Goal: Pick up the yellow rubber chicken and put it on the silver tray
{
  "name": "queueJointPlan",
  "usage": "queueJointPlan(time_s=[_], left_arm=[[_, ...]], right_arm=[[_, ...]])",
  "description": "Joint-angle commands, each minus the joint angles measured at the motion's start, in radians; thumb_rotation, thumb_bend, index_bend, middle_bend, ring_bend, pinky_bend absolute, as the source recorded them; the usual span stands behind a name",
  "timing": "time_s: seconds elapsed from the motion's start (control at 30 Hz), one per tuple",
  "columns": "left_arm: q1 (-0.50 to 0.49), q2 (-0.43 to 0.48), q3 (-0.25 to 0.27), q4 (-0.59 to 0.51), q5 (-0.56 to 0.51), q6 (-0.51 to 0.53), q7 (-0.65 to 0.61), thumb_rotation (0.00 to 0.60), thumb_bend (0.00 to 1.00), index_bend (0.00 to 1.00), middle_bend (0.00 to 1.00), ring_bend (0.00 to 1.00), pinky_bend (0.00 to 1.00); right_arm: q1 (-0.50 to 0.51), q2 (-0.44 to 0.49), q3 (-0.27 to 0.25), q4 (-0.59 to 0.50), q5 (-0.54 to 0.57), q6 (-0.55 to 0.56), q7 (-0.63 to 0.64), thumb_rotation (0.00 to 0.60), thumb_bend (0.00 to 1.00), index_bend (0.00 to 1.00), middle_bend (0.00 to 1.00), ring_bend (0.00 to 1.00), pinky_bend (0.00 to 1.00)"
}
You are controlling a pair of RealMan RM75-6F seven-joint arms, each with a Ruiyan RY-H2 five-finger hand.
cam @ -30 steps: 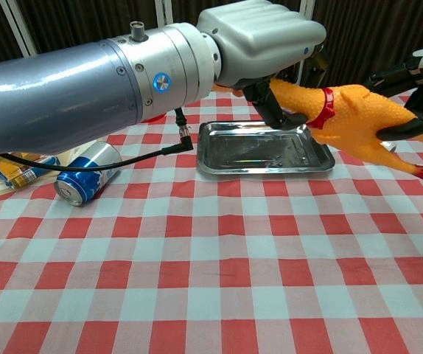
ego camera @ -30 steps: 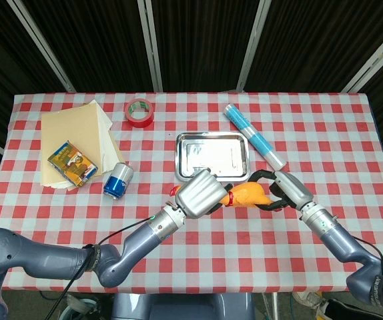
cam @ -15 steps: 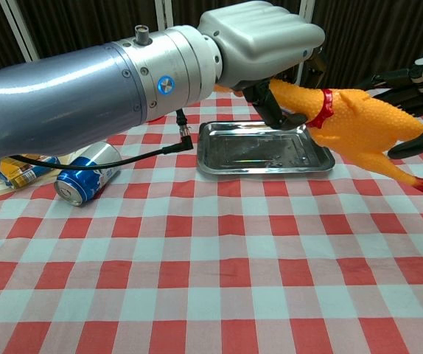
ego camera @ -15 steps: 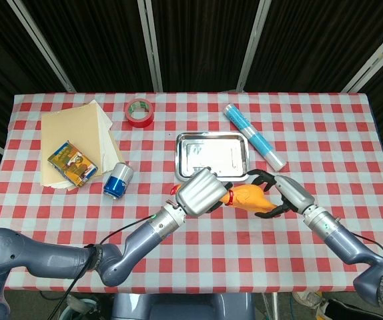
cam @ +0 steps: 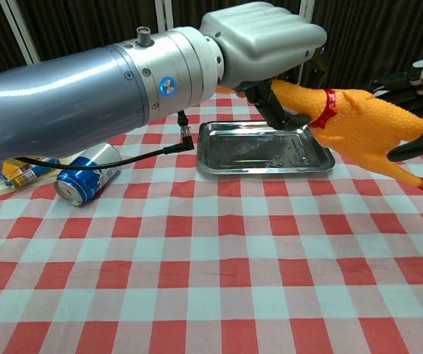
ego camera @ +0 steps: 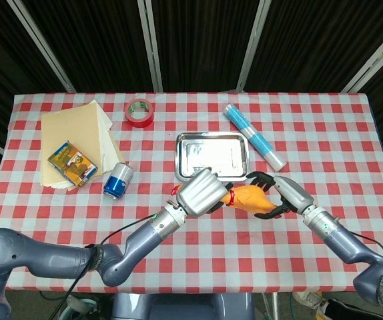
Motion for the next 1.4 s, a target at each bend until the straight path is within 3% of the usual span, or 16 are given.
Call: queueJointPlan(time_s=[0.03, 0.13, 0.3, 0.4, 0.5, 0.67, 0.83, 0.93, 1.1, 1.2, 1.3, 1.4], left_arm=[[0.003, 0.004, -0.004, -0.012, -0.011, -0.006, -0.014, 0.600, 0.81, 0.71, 0.76, 0.66, 0.67], [0.004, 0.010, -0.005, -0.023, -0.018, -0.011, -0.019, 0.600, 0.80, 0.71, 0.76, 0.66, 0.67], [0.004, 0.015, -0.003, -0.037, -0.025, -0.016, -0.024, 0.600, 0.80, 0.71, 0.76, 0.66, 0.67], [0.003, 0.019, -0.005, -0.044, -0.027, -0.016, -0.026, 0.600, 0.80, 0.71, 0.76, 0.66, 0.67], [0.003, 0.023, -0.006, -0.050, -0.029, -0.015, -0.028, 0.600, 0.80, 0.71, 0.76, 0.66, 0.67], [0.003, 0.028, -0.004, -0.055, -0.034, -0.016, -0.031, 0.600, 0.80, 0.71, 0.76, 0.66, 0.67], [0.003, 0.028, 0.000, -0.054, -0.036, -0.015, -0.033, 0.600, 0.80, 0.71, 0.76, 0.66, 0.67], [0.003, 0.029, 0.001, -0.054, -0.037, -0.013, -0.032, 0.600, 0.80, 0.71, 0.76, 0.66, 0.67], [0.004, 0.032, 0.002, -0.053, -0.035, -0.009, -0.036, 0.600, 0.78, 0.70, 0.76, 0.66, 0.67], [0.007, 0.031, 0.005, -0.049, -0.029, -0.004, -0.038, 0.600, 0.77, 0.70, 0.76, 0.66, 0.67], [0.011, 0.030, 0.008, -0.046, -0.024, -0.001, -0.048, 0.600, 0.77, 0.70, 0.75, 0.66, 0.67], [0.016, 0.030, 0.011, -0.041, -0.016, 0.003, -0.058, 0.600, 0.76, 0.69, 0.75, 0.66, 0.67]], right_arm=[[-0.003, -0.010, 0.007, 0.008, 0.012, 0.010, -0.006, 0.600, 0.16, 0.48, 0.51, 0.56, 0.52], [-0.007, -0.018, 0.015, 0.010, 0.027, 0.021, -0.015, 0.600, 0.32, 0.63, 0.60, 0.68, 0.64], [-0.015, -0.031, 0.028, 0.011, 0.051, 0.040, -0.032, 0.600, 0.80, 0.74, 0.72, 0.82, 0.80], [-0.015, -0.031, 0.030, 0.013, 0.053, 0.041, -0.035, 0.600, 0.96, 0.80, 0.78, 0.88, 0.87], [-0.015, -0.034, 0.030, 0.016, 0.052, 0.041, -0.041, 0.600, 1.00, 0.87, 0.82, 0.94, 0.92], [-0.015, -0.039, 0.035, 0.019, 0.053, 0.048, -0.049, 0.600, 1.00, 0.98, 0.90, 1.00, 0.97], [-0.018, -0.039, 0.039, 0.016, 0.057, 0.056, -0.056, 0.600, 1.00, 0.97, 0.93, 0.99, 0.98], [-0.022, -0.038, 0.037, 0.015, 0.056, 0.061, -0.058, 0.600, 0.96, 0.79, 0.86, 0.87, 0.87], [-0.021, -0.020, 0.019, 0.009, 0.025, 0.052, -0.050, 0.600, 0.41, 0.34, 0.51, 0.47, 0.47], [-0.019, -0.011, 0.008, 0.011, 0.004, 0.050, -0.041, 0.600, 0.24, 0.11, 0.31, 0.25, 0.27], [-0.023, -0.005, 0.000, 0.017, -0.009, 0.058, -0.045, 0.550, 0.18, 0.01, 0.18, 0.13, 0.17], [-0.031, -0.006, -0.003, 0.019, -0.012, 0.073, -0.042, 0.524, 0.17, 0.00, 0.14, 0.09, 0.14]])
